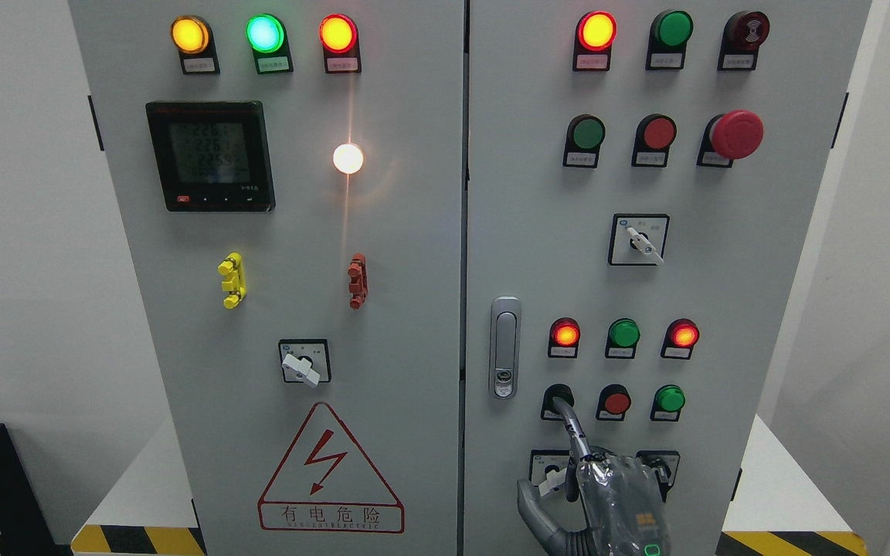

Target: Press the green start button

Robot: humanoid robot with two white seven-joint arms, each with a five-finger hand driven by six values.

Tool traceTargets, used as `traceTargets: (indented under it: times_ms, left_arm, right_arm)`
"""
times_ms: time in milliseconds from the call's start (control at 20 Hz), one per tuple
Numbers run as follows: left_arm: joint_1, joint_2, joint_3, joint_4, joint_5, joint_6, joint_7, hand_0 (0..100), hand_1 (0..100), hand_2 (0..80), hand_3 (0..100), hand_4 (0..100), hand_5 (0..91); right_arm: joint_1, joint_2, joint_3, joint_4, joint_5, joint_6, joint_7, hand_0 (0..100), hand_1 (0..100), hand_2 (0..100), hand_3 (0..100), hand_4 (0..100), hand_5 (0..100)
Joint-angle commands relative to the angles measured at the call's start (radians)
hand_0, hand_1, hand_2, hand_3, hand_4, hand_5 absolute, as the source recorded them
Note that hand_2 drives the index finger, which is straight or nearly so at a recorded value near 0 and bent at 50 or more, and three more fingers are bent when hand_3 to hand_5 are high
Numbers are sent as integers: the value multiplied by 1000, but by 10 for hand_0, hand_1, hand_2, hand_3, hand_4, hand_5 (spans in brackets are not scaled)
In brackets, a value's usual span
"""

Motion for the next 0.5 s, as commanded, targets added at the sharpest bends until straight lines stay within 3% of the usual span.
traceTargets:
  times_ms: [0, 250, 450]
  left_arm:
    - [-23, 0, 0, -28, 0, 1, -1, 120, 556, 0, 0, 0, 0]
    - [-23, 0, 0, -28, 0, 1, -1, 120, 556, 0, 0, 0, 0]
    - [-23, 0, 0, -28, 0, 1, -1, 120, 556, 0, 0, 0, 0]
  right_arm:
    - [48, 4, 4, -110, -48, -6, -6, 554, 358, 0, 883, 813, 859]
    - [110, 6, 11, -197, -195, -1, -4, 563, 359, 0, 798, 778, 786]
    - [163, 4, 22, -279, -311, 5, -4, 478, 304, 0, 619, 634, 611]
